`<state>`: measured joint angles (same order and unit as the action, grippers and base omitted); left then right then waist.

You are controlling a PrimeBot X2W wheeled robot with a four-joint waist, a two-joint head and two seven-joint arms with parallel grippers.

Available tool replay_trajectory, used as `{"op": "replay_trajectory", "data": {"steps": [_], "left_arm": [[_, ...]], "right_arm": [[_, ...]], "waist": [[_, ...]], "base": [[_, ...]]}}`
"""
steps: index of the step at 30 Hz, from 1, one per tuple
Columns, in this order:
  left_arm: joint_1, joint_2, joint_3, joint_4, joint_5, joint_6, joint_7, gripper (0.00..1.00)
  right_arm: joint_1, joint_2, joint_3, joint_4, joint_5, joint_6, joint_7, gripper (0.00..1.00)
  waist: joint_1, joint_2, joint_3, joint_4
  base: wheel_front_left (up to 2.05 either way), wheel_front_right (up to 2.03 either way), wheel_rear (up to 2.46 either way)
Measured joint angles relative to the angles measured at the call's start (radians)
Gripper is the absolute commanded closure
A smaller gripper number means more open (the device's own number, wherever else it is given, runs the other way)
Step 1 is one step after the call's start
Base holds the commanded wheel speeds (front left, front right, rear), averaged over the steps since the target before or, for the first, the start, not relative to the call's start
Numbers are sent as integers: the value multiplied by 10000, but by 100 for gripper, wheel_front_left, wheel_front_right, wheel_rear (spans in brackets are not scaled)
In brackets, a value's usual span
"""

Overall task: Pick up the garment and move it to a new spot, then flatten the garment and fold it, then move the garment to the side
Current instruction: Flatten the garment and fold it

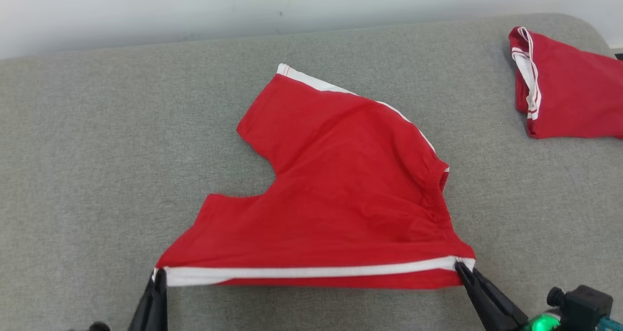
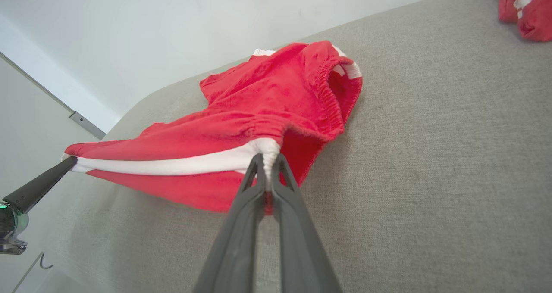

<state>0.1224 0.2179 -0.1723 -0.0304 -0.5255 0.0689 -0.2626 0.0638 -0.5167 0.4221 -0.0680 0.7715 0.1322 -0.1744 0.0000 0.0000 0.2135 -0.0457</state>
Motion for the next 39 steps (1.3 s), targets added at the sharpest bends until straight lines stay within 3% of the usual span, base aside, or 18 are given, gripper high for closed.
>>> {"op": "replay_trajectory", "data": {"steps": [6, 12, 23, 31, 39], "left_arm": [[-1481, 740, -42, 217, 529, -422, 263, 100], [-3969, 1463, -245, 458, 890, -842, 1417, 100], [-8331, 2683, -936, 2621, 1267, -1764, 3214, 100], [-10807, 2805, -1793, 4767, 1369, -1973, 3425, 100], [-11965, 2934, -2811, 6450, 1471, -2000, 3010, 100]], "right_arm": [[-819, 575, -242, -44, -90, 0, 163, 100], [-2073, 1204, -339, 635, -165, -2, -23, 100], [-4778, 2688, -102, 2464, -380, -2, -646, 100], [-6020, 3185, 123, 3290, -564, -2, -825, 100], [-6557, 3544, 566, 3517, -600, -2, -863, 100]], "waist": [[1, 0, 169, -230], [1, 1, 516, -555], [3, 1, 1810, -1487], [4, 2, 2752, -2215], [3, 2, 3307, -2913]], "base": [[0, 0, 0], [0, 0, 0], [0, 0, 0], [0, 0, 0], [0, 0, 0]]}}
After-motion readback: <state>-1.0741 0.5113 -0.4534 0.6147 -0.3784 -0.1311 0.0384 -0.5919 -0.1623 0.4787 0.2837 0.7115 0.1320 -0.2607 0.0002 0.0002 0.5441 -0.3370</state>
